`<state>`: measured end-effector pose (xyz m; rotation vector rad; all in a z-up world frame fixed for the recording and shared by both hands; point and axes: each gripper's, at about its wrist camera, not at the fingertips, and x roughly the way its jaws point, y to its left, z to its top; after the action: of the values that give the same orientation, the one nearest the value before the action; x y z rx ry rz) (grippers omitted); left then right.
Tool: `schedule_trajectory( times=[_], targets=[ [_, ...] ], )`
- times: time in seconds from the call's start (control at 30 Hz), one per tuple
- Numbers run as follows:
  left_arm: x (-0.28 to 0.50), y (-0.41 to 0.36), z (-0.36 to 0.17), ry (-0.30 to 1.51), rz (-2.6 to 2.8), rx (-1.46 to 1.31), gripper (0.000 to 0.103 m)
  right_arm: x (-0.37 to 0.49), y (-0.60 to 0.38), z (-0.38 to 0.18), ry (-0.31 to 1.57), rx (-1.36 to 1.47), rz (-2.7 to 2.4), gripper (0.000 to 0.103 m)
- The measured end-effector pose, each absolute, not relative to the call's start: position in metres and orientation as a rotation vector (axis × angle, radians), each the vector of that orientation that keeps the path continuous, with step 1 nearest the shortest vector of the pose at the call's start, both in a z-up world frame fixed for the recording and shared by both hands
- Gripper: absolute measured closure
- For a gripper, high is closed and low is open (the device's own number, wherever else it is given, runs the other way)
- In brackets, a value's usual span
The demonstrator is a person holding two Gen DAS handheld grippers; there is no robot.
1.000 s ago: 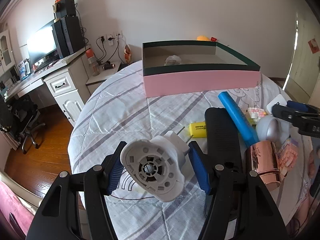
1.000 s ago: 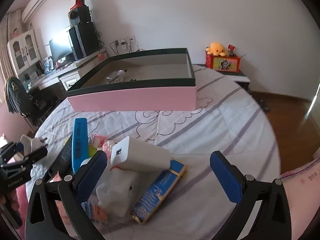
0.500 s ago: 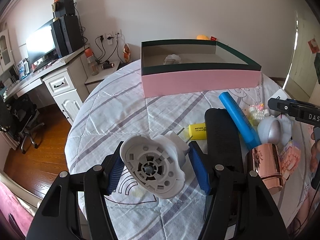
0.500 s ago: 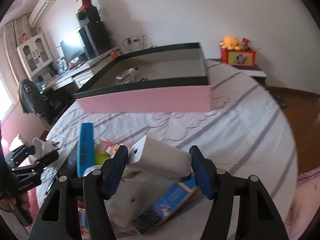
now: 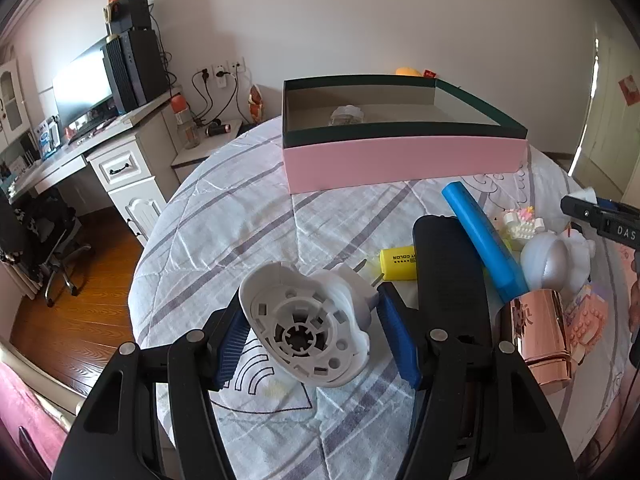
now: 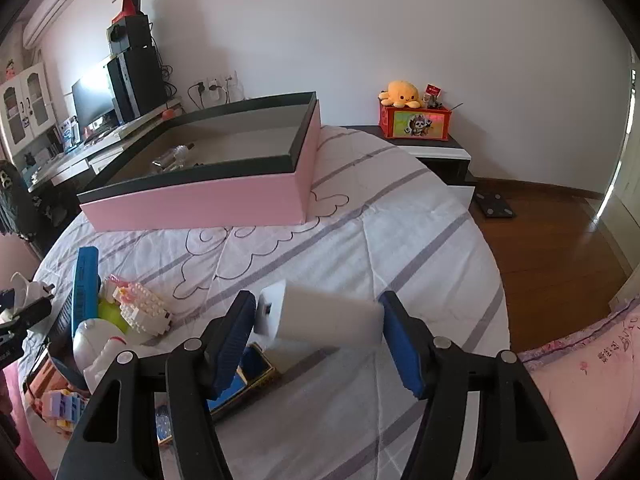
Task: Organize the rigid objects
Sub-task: 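Grasp the white hair dryer with the left tool while the right tool grasps the white charger, then lift the white hair dryer with the left tool while the right tool holds the charger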
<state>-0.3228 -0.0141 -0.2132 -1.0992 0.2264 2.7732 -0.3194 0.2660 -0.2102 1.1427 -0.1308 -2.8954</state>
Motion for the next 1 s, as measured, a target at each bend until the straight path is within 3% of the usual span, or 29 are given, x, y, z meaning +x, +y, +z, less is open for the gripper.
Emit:
schedule_trajectory(
  times=[0.57,0.63,0.67,0.83,0.93,1.0],
  targets=[
    [-0.32,-0.014,-0.202,0.212,2.785,-1.057,0.04,-0.311,0.267,-0.211,-0.158,1.142,-2.856,0.046],
    [-0.318,-0.015,-0.195,0.21,2.793,-1.027,0.052,-0.308,0.264,-0.206,-0.147,1.124,-2.855,0.046],
    [-0.317,-0.015,-0.191,0.203,2.793,-1.015,0.068,-0.307,0.262,-0.202,-0.142,1.104,-2.859,0.046],
    [-0.319,-0.015,-0.185,0.184,2.787,-1.004,0.068,-0.302,0.249,-0.18,-0.099,1.029,-2.848,0.046],
    [-0.317,-0.023,-0.189,0.132,2.819,-1.001,0.051,-0.301,0.243,-0.176,-0.084,1.015,-2.838,0.046],
    [-0.315,-0.031,-0.192,0.074,2.81,-0.998,0.025,-0.301,0.243,-0.179,-0.087,1.027,-2.832,0.046]
  ],
)
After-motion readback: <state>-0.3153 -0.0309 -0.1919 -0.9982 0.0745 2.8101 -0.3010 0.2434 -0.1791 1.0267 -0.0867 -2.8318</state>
